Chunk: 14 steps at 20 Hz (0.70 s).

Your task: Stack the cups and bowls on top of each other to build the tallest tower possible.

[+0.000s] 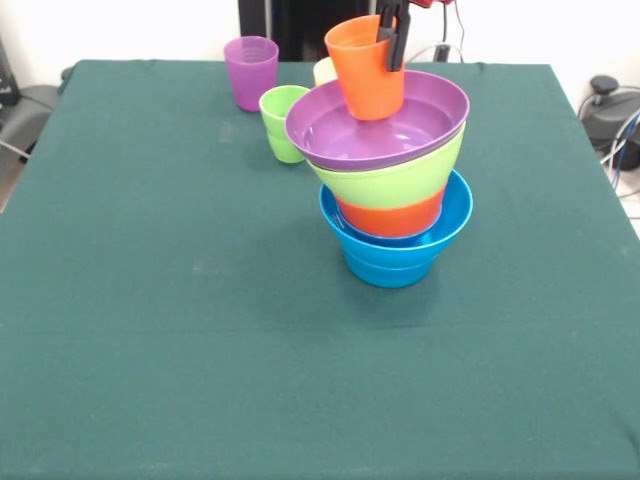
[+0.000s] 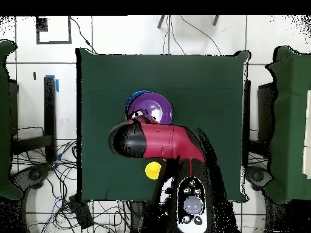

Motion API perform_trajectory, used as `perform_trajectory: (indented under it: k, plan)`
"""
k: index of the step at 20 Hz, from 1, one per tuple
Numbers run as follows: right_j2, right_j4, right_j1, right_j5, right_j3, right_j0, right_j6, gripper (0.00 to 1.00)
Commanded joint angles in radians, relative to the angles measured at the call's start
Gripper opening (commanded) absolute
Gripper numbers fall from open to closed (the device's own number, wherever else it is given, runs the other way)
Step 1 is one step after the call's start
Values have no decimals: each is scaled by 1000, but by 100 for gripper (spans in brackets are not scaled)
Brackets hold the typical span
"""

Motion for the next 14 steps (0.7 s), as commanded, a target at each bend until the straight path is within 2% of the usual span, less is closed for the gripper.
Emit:
perform_trajectory:
  k: [1,14]
  plan:
    - [66,-71,33,-46,-34,22,-51,0]
    - [50,-73,54,-23,-86,40,-47,0]
